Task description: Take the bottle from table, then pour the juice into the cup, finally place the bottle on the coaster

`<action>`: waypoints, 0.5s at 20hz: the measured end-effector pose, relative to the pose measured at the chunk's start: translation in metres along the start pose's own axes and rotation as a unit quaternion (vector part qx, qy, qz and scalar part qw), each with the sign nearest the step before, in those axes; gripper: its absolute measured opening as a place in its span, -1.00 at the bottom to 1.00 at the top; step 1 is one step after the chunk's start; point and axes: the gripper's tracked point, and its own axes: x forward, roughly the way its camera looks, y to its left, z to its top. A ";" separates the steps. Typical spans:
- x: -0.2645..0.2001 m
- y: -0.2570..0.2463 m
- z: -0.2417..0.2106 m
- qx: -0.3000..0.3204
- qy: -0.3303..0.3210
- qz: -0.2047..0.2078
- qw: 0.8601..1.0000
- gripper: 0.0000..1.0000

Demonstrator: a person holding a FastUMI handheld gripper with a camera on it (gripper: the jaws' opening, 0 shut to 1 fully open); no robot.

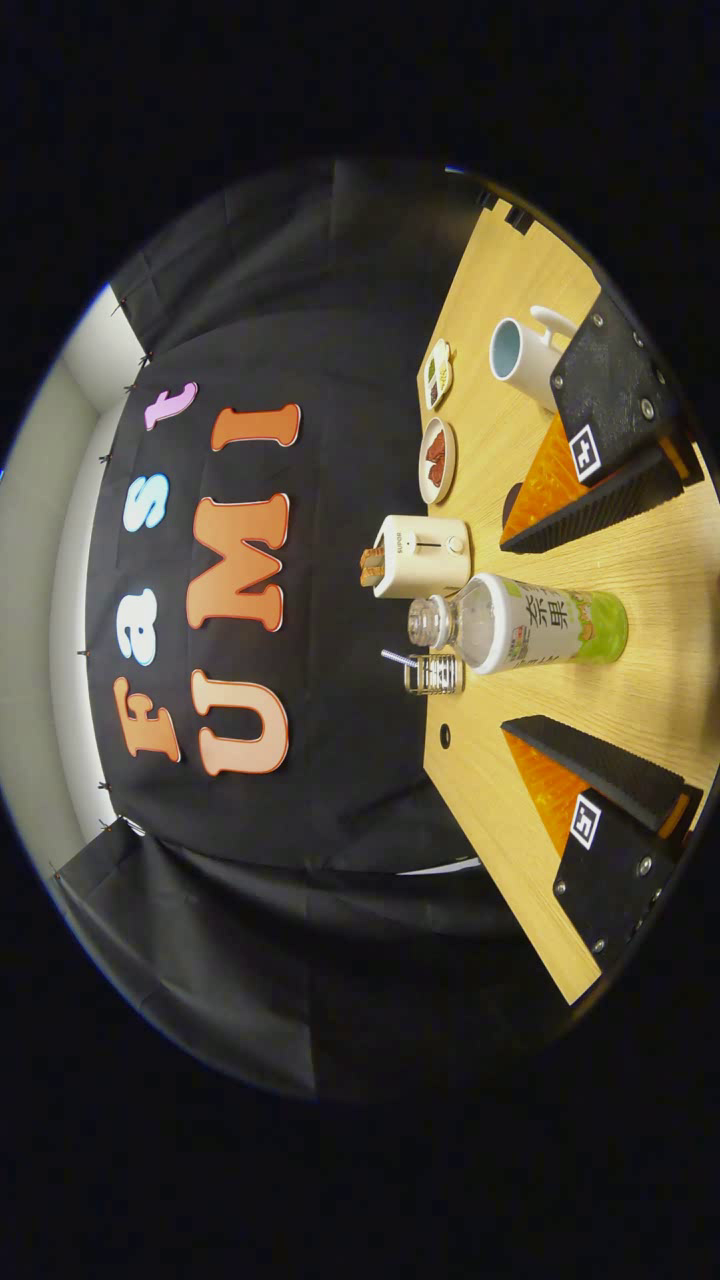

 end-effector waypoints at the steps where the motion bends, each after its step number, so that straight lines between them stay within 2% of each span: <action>1: 0.004 -0.003 -0.005 0.002 0.003 -0.005 1.000 0.95; 6: 0.026 -0.004 -0.030 0.014 0.018 -0.004 1.000 0.94; 10: 0.039 0.000 -0.044 -0.015 0.040 0.003 0.999 0.95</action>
